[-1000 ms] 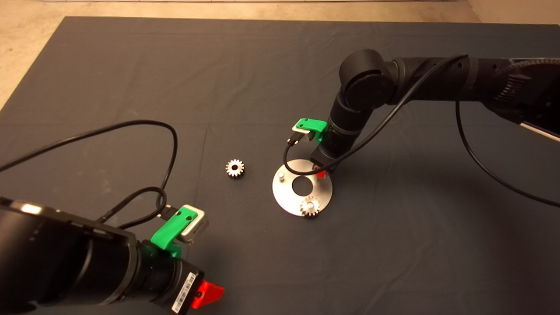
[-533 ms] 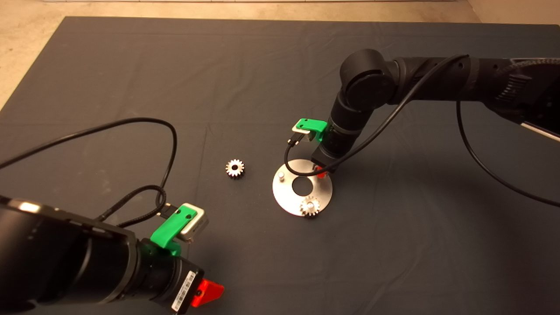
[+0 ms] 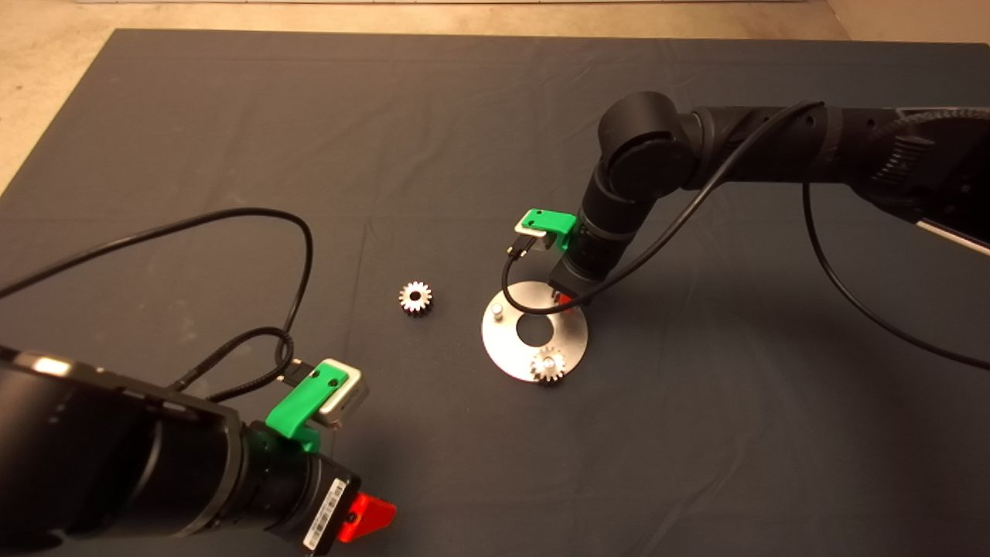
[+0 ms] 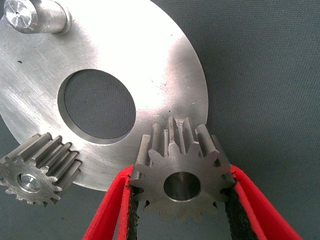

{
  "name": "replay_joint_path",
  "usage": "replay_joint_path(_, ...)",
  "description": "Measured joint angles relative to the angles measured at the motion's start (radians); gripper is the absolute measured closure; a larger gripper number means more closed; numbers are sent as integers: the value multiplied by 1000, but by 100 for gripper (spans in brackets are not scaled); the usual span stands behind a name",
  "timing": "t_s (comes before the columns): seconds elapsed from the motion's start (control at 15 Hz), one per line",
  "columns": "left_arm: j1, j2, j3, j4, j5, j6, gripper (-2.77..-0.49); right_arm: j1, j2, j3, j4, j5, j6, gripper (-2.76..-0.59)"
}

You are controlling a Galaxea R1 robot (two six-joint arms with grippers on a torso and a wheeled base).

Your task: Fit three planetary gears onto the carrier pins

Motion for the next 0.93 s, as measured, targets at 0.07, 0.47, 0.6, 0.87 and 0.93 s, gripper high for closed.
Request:
replay_joint_path(0.07, -3, 0, 0, 0, 0, 0, -236, 0, 0, 0, 0, -1, 0, -97)
replay_joint_path(0.47, -3, 0, 0, 0, 0, 0, -236, 0, 3, 0, -1, -4, 0, -98)
replay_joint_path(0.6, -3, 0, 0, 0, 0, 0, -236, 0, 3, 0, -2, -6, 0, -99)
replay_joint_path(0.87, -3, 0, 0, 0, 0, 0, -236, 0, 5, 0, -4, -10, 0, -103)
replay_joint_path(0.93, -3, 0, 0, 0, 0, 0, -236, 0, 5, 2, -4, -13, 0, -103)
